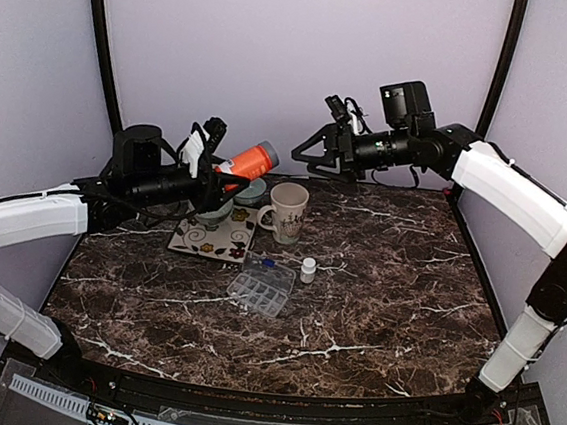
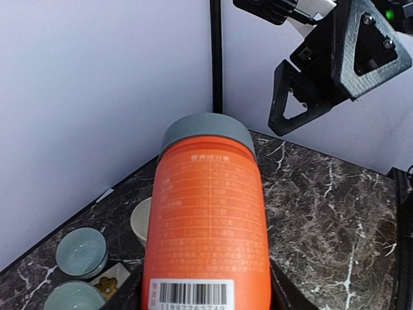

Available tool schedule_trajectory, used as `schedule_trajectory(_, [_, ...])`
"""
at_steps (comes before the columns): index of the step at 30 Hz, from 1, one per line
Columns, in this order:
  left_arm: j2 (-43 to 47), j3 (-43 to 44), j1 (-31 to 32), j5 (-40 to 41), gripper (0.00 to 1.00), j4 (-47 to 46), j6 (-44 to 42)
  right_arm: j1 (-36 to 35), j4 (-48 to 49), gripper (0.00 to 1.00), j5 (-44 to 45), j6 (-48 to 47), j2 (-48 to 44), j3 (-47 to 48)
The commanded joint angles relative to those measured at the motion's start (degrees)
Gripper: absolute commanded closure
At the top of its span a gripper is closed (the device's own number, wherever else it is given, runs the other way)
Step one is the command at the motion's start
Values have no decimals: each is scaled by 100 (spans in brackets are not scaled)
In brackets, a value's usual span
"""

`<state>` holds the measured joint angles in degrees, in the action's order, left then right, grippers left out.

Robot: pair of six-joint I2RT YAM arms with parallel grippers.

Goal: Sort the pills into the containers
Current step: Screw the lid of the pill bottle onto the pill bottle.

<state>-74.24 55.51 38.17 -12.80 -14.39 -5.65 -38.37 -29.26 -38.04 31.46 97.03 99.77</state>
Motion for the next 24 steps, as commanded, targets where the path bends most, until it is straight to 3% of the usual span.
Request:
schedule_trajectory(1, [-266, 566, -254, -1948, 100, 132, 903, -4, -14, 24, 194, -529, -299, -132])
schedule_trajectory(7, [-889, 1013, -654, -3844, 100, -17, 1813, -9, 283, 24, 396, -934, -525, -509])
schedule_trajectory(12, [-1392, 1265, -776, -4895, 100, -289, 2504, -6, 400, 23, 340, -1049, -533, -553])
schedule_trajectory(24, [-1988, 1280, -962, -5987, 100, -1873, 4175, -4, 326, 23, 117, -1142, -534, -523])
